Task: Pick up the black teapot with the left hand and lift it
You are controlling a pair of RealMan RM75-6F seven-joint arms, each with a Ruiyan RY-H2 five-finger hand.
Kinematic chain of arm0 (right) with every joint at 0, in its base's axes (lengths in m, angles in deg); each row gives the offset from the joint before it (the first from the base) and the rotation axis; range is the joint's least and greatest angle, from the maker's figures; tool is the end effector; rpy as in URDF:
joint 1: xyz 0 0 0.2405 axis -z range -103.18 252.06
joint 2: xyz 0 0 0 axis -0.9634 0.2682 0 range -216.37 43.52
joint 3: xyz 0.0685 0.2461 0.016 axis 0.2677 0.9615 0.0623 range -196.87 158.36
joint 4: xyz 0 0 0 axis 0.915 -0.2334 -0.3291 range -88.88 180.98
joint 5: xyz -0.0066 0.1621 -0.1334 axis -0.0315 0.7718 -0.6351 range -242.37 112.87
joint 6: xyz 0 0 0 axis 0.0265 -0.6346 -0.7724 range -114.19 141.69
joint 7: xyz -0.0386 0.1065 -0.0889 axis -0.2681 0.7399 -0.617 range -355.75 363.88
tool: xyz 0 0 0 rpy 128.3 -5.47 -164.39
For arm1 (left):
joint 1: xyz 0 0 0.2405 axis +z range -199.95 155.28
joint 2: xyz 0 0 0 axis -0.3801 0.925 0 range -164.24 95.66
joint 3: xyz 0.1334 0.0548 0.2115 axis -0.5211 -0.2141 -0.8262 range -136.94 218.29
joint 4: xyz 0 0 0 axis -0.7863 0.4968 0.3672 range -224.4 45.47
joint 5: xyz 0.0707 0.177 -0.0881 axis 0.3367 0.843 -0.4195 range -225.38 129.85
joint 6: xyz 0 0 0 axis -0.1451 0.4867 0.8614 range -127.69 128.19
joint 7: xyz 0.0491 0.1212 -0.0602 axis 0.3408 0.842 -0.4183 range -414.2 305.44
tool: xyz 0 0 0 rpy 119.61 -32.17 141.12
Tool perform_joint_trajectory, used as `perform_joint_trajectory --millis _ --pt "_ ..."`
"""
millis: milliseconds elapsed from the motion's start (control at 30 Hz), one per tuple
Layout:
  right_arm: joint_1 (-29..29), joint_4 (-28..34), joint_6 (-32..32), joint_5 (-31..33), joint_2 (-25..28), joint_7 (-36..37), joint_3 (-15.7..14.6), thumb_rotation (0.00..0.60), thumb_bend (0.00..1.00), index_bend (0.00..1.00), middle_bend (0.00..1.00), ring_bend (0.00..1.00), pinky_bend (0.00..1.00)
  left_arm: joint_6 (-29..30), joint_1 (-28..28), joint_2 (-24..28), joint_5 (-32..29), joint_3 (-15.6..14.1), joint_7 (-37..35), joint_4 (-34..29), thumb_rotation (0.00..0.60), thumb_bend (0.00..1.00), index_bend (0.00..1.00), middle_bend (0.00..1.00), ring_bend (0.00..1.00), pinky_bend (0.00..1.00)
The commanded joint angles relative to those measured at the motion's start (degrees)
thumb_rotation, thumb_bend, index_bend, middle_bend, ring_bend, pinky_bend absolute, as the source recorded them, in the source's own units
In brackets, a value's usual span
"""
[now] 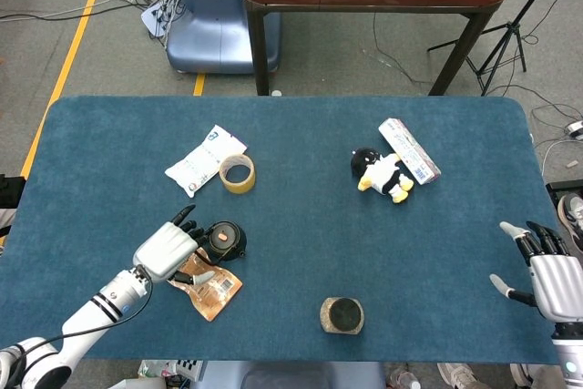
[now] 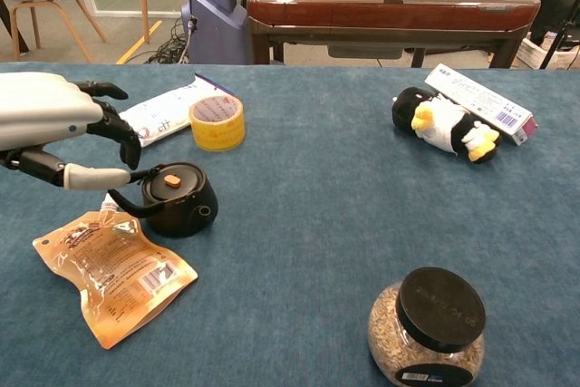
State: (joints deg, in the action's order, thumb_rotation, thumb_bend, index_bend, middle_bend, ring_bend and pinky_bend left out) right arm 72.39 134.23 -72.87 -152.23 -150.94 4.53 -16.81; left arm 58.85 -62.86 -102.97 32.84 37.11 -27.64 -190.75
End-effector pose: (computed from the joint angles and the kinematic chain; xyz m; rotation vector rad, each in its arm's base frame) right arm -0.3285 -0.1647 0.1650 1.3825 -0.8637 0.8523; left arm -0.1689 0.2802 0.0499 -2.1715 -0.5274 -0.7414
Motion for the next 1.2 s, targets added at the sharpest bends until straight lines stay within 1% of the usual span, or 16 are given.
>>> perform_joint_trajectory --millis 33,400,600,733,1200 --pt "0.1 -0.1 0.0 0.1 0.0 0.2 0.0 0.6 0.19 0.19 0.27 0.13 0.14 0.0 0.5 -1.4 -0.2 0.2 1.2 0.3 0.0 0.18 0.35 0.35 0.26 0.0" --pt "0.4 -1.0 0.0 0.4 -0.1 1.2 -0.2 0.6 0.19 0.19 0.27 0.13 0.14 -1.5 1.0 -4.5 -2.9 0.8 6.4 -0.3 0.0 0.18 0.36 0.36 0.26 0.0" --pt "0.5 -1.4 0.1 0.4 0.0 1.8 -0.2 0.6 0.19 0.19 0.27 0.13 0.14 -2.1 1.2 -5.0 -4.3 1.0 7.8 -0.6 0.0 0.18 0.36 0.36 0.26 0.0" --pt "0.5 -1.6 0.0 0.2 0.0 2.0 -0.2 0.6 0.19 0.19 0.27 0.13 0.14 -2.1 1.3 -5.3 -4.6 1.2 8.2 -0.9 0.0 0.18 0.37 0.38 0.29 0.0" --pt "0.4 -1.8 0.3 0.5 0.0 2.2 0.0 0.6 0.19 0.19 0.27 0.13 0.14 -3.5 1.1 -6.6 -5.4 1.4 8.5 -0.1 0.0 0.18 0.37 0.39 0.29 0.0"
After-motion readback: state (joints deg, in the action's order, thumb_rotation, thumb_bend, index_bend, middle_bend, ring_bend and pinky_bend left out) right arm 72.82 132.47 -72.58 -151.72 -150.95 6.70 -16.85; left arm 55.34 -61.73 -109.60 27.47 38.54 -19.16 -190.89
